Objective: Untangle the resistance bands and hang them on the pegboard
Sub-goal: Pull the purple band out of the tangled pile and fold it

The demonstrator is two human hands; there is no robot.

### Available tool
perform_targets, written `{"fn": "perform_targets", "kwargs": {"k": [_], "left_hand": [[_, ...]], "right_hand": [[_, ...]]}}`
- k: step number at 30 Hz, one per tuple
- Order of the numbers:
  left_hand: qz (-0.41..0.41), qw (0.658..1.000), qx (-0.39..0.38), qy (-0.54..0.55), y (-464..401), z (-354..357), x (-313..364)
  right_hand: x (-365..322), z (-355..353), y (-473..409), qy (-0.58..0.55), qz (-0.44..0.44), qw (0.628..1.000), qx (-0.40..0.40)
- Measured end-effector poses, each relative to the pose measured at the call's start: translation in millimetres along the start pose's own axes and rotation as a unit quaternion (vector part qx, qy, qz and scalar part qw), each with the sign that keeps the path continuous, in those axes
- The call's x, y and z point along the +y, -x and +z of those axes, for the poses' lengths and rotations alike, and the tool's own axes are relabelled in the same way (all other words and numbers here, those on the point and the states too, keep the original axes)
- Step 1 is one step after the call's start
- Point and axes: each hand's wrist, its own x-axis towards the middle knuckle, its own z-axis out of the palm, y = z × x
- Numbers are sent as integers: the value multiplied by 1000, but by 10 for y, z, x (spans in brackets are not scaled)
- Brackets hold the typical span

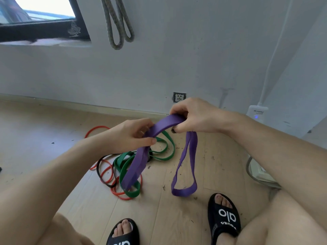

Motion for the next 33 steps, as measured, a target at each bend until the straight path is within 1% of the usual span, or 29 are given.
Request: {"fn": "perform_targets", "kwargs": {"k": [4, 8, 12, 15, 18, 21, 23, 28, 33], "left_hand": [[7, 1000, -11, 8, -22, 31, 72], [-1, 1000, 0, 18, -15, 23, 151], [-9, 1000, -16, 25, -18, 12, 107], [-1, 999, 12, 34, -22, 20, 113], [12, 997, 46, 61, -24, 12, 159], [34, 992, 79, 94, -21, -20, 217], [44, 989, 96, 99, -40, -32, 249], [52, 987, 101, 118, -78, 38, 322], [48, 988, 95, 109, -153, 142, 377]], "right_hand": [[-128, 4, -16, 9, -15, 999, 29], [-193, -18, 1, -45, -7, 998, 33], [-236, -36, 31, -113, -5, 993, 19], [-279, -36, 35, -155, -4, 988, 13], [-317, -58, 24, -207, 1, 977, 46], [-333, -72, 3, -254, 10, 960, 118], [-348, -77, -7, -282, 11, 948, 149], [-426, -88, -1, -346, 12, 924, 166], [-463, -67, 6, -347, 26, 923, 163]]}}
